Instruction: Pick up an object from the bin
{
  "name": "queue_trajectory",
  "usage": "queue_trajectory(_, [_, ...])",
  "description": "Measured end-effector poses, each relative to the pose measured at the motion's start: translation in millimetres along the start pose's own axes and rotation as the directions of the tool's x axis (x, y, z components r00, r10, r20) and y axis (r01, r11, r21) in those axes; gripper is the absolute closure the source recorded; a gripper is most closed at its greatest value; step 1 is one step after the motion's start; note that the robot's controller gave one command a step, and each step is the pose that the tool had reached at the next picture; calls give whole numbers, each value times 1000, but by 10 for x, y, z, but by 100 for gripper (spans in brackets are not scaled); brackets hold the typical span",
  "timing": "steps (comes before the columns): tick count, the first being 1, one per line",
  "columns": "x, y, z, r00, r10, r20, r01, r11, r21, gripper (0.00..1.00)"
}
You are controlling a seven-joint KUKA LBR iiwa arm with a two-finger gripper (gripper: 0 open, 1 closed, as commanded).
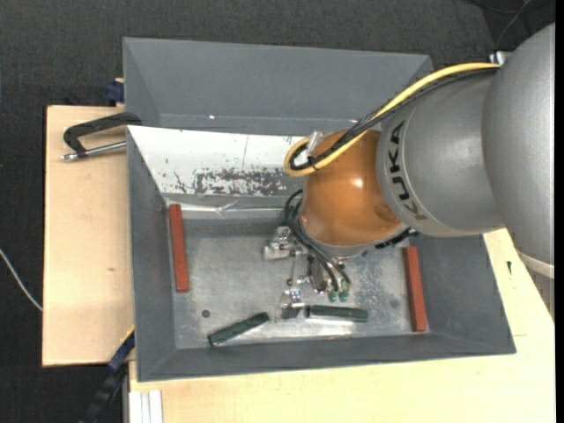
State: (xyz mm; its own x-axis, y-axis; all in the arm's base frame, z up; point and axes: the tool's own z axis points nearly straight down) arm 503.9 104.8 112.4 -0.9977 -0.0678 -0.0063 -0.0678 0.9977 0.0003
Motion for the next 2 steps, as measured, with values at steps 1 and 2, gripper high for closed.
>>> queue_trajectory(1, [30,313,213,971,-241,-5,241,971,-2,0])
queue_trajectory(2, [71,262,365,965,-260,-13,260,965,-2,100])
